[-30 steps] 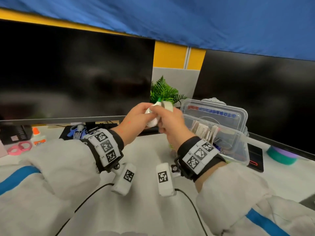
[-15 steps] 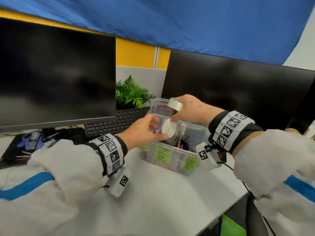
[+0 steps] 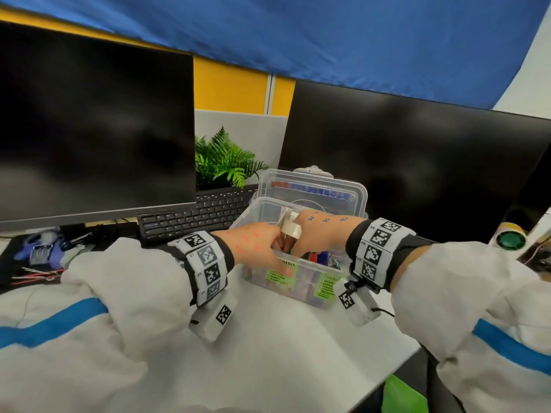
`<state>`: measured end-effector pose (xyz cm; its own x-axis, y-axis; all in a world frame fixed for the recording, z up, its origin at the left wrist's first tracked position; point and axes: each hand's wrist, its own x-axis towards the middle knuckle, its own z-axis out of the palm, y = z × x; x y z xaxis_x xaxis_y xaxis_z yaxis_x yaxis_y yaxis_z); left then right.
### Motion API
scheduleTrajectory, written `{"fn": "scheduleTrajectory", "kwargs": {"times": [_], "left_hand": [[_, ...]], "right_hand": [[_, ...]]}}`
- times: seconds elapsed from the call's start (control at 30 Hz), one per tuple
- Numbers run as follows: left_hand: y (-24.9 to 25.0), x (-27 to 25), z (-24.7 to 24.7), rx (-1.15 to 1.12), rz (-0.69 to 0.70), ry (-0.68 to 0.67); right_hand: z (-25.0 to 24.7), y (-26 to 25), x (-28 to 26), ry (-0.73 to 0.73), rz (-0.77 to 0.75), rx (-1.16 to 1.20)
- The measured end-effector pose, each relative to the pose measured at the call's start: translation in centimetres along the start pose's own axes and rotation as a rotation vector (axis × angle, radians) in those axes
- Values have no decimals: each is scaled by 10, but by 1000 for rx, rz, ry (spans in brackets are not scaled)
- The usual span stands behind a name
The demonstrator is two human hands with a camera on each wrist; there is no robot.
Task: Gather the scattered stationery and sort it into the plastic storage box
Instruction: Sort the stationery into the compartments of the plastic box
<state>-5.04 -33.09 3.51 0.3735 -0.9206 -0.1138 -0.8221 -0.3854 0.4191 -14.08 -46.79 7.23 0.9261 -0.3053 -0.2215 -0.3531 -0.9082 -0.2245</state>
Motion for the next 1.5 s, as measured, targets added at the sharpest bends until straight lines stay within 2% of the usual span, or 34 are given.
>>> {"fn": "scheduleTrajectory", "kwargs": {"times": [0.07, 0.13, 0.2, 0.3, 0.47, 0.57, 0.77, 0.83, 0.93, 1.1, 1.23, 1.27, 1.33, 1.5], "left_hand": [[6, 1, 1, 183, -8, -67], [11, 0, 3, 321, -14, -79], [12, 1, 4, 356, 0, -83], [12, 0, 4, 347, 17, -87], [14, 0, 5, 337, 4, -92], [14, 1, 6, 343, -1, -83], [11, 2, 8, 365, 10, -58], [9, 3, 9, 368, 17, -51], [9, 3, 10, 379, 21, -42], [8, 5, 10, 383, 22, -30], [6, 5, 11, 374, 28, -18], [5, 5, 12, 374, 28, -18], [6, 6, 13, 374, 27, -20], [5, 6, 14, 368, 39, -20]], "right_hand": [[-8, 2, -2, -79, -29, 94], [-15, 6, -3, -79, -18, 181], [-22, 11, 0, 18, 13, 314], [-31, 18, 5, 125, 56, 690], [-36, 15, 3, -19, 126, 1185], [-31, 8, 9, -80, 231, 1287], [-5, -2, 30, -7, 462, 1137], [0, -1, 34, 59, 430, 932], [6, -1, 37, 169, 296, 529], [7, -9, 45, 174, 239, 37], [8, -6, 44, -16, 240, -134], [12, -6, 44, -18, 238, -194], [21, -3, 47, -5, 246, -244], [27, -4, 44, 167, 182, -303]]}}
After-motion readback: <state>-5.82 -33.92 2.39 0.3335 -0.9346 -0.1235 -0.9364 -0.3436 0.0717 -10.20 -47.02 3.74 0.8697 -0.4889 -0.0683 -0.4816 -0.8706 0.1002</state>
